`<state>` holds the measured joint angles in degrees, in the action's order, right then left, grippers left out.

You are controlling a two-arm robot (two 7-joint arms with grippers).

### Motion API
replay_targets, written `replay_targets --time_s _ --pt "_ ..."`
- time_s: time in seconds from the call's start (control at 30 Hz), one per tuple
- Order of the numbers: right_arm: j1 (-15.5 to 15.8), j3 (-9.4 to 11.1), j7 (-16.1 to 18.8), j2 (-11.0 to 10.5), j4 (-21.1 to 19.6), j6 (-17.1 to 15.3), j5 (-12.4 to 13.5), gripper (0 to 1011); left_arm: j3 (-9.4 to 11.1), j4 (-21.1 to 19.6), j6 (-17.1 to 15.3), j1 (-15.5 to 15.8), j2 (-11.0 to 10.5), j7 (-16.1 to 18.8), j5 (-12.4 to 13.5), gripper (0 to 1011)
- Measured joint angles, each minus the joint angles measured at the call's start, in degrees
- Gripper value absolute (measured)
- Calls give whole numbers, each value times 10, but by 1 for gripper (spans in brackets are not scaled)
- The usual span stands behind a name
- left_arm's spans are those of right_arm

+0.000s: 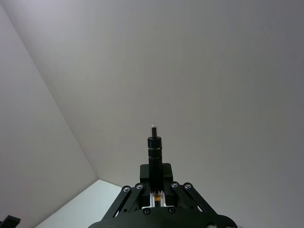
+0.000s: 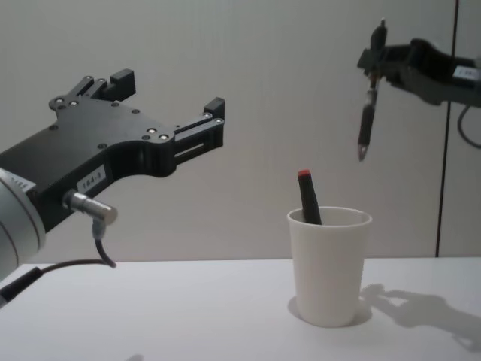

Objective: Place the pen into the pen holder.

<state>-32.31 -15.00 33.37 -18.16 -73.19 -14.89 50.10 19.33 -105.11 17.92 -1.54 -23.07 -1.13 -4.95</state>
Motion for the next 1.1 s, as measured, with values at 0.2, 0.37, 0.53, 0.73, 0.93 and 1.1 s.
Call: replay_targets --time_s 0.2,0.37,0.53,0.73,0.93,1.1 --pt "-10 -11 3 9 22 6 -14 154 0 0 0 0 0 0 0 1001" --pt "-19 -18 6 18 39 9 -24 154 0 0 0 0 0 0 0 1001" --pt "-26 -26 9 25 52 11 -33 154 0 0 0 0 0 0 0 1001" --pt "-34 -34 13 32 63 11 -44 154 0 0 0 0 0 0 0 1001" --pt "-36 -39 13 34 64 10 -51 154 0 0 0 0 0 0 0 1001" --pt "-35 -42 11 34 61 8 -56 154 0 0 0 0 0 0 0 1001"
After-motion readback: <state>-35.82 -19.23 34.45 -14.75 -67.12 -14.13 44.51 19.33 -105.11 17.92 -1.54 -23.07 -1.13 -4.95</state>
